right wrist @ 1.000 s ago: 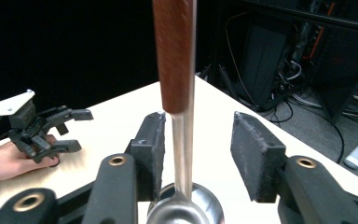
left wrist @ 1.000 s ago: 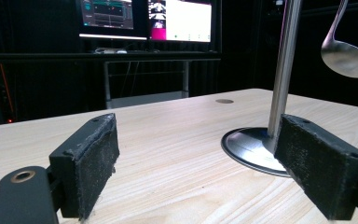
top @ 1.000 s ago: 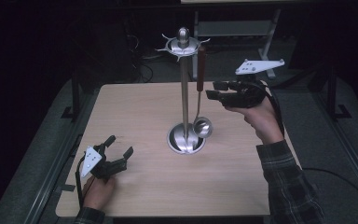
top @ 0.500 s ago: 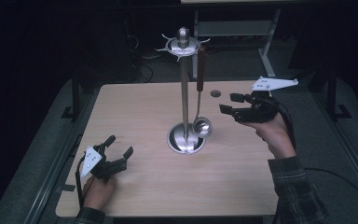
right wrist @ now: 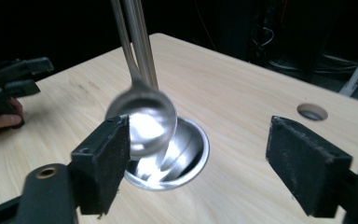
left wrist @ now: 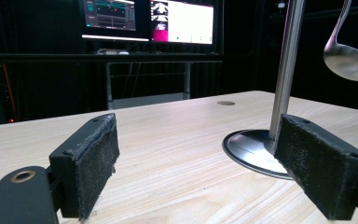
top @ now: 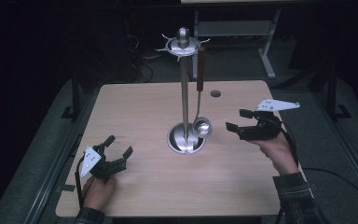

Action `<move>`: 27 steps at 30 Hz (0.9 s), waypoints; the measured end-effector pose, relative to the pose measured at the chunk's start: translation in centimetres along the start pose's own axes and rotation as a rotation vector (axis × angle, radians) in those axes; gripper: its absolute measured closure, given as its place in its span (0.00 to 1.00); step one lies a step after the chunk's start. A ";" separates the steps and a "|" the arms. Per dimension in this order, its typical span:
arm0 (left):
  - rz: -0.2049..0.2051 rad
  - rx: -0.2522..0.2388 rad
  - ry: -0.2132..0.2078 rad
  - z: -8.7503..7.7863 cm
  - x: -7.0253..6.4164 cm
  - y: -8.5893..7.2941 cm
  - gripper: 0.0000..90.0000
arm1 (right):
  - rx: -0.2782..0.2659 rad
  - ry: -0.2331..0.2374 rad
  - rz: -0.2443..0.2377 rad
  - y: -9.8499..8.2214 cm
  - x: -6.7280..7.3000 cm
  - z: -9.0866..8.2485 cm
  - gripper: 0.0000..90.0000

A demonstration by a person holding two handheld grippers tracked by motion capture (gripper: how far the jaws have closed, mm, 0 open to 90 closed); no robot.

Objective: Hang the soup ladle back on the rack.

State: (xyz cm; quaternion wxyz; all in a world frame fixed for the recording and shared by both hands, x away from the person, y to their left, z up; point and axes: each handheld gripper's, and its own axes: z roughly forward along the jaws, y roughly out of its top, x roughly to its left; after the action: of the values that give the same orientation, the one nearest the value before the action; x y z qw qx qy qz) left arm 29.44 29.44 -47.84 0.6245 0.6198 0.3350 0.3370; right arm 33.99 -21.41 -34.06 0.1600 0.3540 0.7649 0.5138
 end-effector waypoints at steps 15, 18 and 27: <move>0.006 0.011 0.000 0.0 -0.1 0.0 0.15 | 0.012 -0.054 0.018 -7.7 -0.4 0.1 0.15; 0.009 0.012 0.001 0.0 -0.1 0.0 0.15 | 0.021 -0.074 0.024 -8.9 -0.6 -0.1 0.15; 0.008 0.011 0.002 0.0 -0.1 0.0 0.15 | 0.065 -0.120 0.044 -11.7 -0.8 -0.6 0.15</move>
State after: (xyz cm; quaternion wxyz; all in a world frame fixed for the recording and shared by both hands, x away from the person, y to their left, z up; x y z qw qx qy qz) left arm 29.40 29.39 -47.84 0.6196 0.6242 0.3349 0.3382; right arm 29.75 -24.95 -44.47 0.1826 0.4061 0.7621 0.4701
